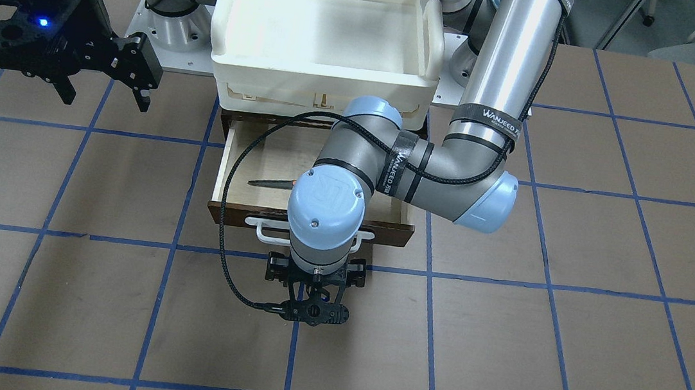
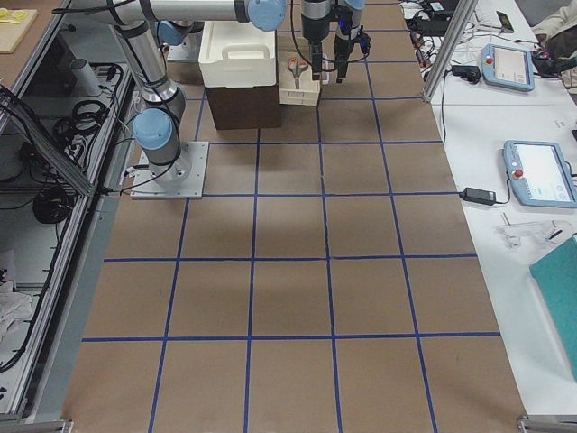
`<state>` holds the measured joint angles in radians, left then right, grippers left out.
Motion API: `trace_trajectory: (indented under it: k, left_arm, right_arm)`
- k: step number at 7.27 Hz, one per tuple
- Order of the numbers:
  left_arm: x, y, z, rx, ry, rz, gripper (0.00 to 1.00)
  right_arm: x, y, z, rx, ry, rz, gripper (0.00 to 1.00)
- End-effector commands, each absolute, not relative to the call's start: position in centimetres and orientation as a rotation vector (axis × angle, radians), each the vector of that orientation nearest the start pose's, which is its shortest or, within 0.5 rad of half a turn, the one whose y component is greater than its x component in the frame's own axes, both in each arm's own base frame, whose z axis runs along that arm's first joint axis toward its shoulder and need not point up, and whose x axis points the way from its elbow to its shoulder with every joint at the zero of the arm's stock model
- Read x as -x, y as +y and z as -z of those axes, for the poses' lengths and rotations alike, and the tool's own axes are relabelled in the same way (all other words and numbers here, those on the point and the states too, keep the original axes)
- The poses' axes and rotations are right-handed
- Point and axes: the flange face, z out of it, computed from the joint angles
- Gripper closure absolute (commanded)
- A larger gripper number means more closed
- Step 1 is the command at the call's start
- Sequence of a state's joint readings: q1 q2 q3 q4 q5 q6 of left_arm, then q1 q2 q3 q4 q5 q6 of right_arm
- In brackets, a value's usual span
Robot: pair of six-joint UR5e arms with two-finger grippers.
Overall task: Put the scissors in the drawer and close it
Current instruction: 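Position the left gripper above the drawer front near the white handle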
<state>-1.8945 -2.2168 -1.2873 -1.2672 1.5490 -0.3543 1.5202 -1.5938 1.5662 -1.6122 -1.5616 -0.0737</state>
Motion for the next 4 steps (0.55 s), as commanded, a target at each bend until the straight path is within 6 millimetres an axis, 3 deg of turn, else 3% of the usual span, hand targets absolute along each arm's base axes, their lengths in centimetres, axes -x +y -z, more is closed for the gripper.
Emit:
trace_trajectory:
  k: [1, 4]
  left_arm:
    - [35.7, -62.7, -25.6, 0.048, 3.139, -0.204, 0.00]
    - [35.8, -61.6, -27.0, 0.042, 3.126, -0.255, 0.00]
  right_arm:
    - [-10.9, -49.5, -50.6, 0.037, 3.135, 0.111, 0.00]
    - [-10.9, -49.6, -50.5, 0.037, 3.133, 0.111, 0.00]
